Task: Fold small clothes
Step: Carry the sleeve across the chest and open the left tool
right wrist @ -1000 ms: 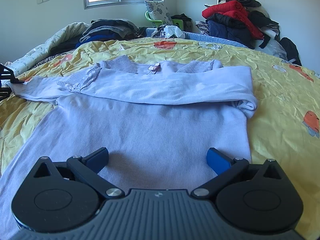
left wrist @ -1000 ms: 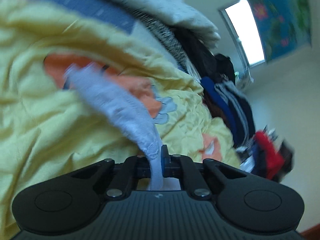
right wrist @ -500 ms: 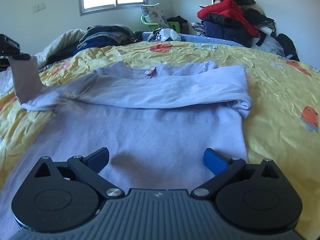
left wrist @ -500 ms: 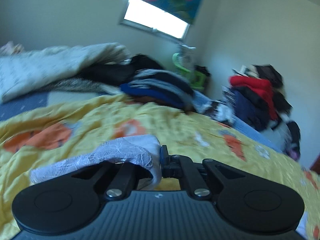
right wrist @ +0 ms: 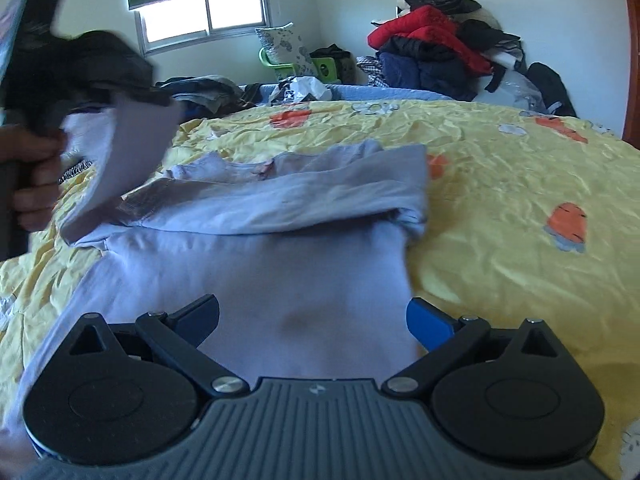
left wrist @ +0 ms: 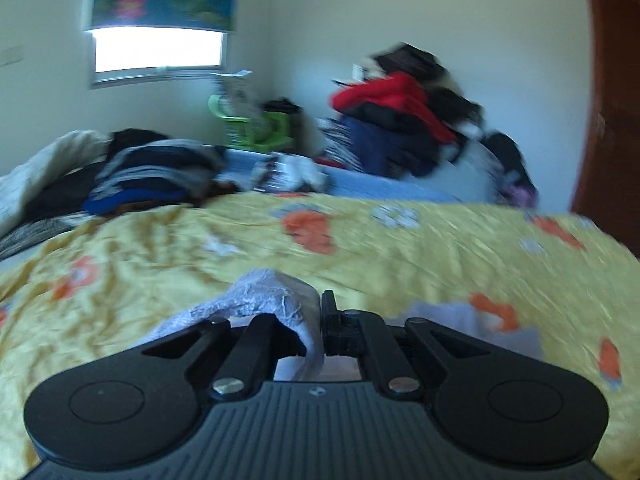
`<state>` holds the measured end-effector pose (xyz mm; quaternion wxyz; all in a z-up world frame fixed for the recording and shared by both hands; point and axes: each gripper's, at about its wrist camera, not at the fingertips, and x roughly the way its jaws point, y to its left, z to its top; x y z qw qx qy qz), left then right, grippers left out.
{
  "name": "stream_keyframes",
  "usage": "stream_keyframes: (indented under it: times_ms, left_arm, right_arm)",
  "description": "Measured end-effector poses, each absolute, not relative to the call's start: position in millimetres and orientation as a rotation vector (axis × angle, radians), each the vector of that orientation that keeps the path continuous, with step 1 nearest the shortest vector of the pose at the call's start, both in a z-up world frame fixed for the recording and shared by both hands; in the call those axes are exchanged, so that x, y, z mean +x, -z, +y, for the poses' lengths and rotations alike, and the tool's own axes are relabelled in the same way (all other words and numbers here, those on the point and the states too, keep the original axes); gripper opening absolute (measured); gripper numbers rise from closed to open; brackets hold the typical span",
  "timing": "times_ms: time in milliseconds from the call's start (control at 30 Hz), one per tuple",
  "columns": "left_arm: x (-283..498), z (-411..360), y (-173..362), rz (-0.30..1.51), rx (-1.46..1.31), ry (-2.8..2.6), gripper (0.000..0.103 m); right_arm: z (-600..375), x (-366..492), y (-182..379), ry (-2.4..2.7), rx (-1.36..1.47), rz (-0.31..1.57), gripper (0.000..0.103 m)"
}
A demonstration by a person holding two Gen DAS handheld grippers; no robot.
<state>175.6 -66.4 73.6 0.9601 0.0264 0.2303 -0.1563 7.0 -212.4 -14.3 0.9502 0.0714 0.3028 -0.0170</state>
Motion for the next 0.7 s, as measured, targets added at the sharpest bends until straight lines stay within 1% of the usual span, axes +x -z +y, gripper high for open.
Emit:
stream_keyframes:
  times_ms: [267, 533, 700]
  left_arm:
    - [164, -162, -45, 0.521, 0.165, 0.43, 0.003]
    - [160, -199, -37, 0.536, 0.157, 0.497, 0.003]
    - [162, -211, -28, 0.586, 0.132, 0.54, 0.003]
  right_arm:
    - [-224, -11, 22, 0.039, 0.141, 0.641, 0.101]
    - [-231, -19, 28, 0.046, 0.164, 0.643, 0.101]
    - [-235, -23, 29, 0.05, 0.162, 0.646, 0.101]
